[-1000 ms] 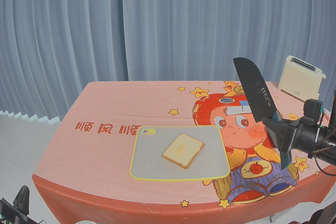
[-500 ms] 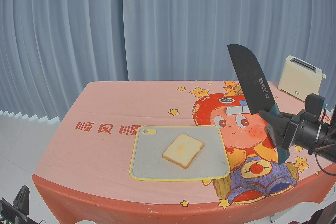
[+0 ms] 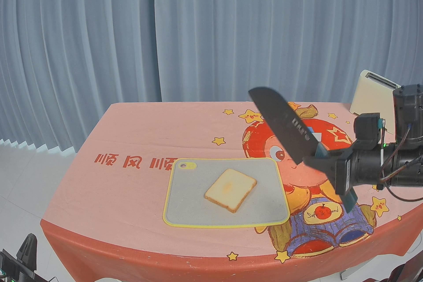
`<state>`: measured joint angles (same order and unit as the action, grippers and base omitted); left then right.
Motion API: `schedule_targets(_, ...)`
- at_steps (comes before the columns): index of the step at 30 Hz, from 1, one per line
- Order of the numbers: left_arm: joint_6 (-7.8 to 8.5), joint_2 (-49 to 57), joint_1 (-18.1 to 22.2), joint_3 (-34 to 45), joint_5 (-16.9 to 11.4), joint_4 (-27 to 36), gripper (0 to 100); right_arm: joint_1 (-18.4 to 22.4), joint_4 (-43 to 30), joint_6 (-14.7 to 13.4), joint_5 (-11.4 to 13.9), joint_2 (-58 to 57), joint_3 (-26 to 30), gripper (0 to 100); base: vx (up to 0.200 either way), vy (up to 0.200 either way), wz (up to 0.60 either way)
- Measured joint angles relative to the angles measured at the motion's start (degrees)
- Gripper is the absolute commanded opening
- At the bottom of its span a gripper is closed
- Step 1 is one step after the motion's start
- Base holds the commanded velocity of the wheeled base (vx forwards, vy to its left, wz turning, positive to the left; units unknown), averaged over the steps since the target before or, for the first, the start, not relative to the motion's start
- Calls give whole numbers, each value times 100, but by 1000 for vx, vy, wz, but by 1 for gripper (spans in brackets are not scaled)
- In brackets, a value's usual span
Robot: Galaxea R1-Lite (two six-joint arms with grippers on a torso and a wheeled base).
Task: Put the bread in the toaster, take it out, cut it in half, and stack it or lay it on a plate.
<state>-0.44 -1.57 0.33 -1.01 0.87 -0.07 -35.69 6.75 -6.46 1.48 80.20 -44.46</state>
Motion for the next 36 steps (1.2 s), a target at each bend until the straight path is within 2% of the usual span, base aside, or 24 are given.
schedule_targets(4, 1, 0, 0, 0, 0, 0, 0, -352, -653, 110, -35, 166, -99, 0, 0, 0, 0)
schedule_targets(8, 1, 0, 0, 0, 0, 0, 0, -639, -878, 171, -169, 400, -280, 0, 0, 0, 0)
schedule_targets(13, 1, 0, 0, 0, 0, 0, 0, -926, -1146, 179, -495, 857, -733, 0, 0, 0, 0)
schedule_targets(17, 1, 0, 0, 0, 2, 0, 0, -1036, -1176, 160, -658, 1274, -923, 0, 0, 0, 0)
schedule_targets(21, 1, 0, 0, 0, 0, 0, 0, -1085, -916, 179, -941, 1608, -1003, 0, 0, 0, 0)
schedule_targets(36, 12, 0, -9, 0, -5, 0, 0, -1028, -905, 245, -965, 1892, -1017, 0, 0, 0, 0)
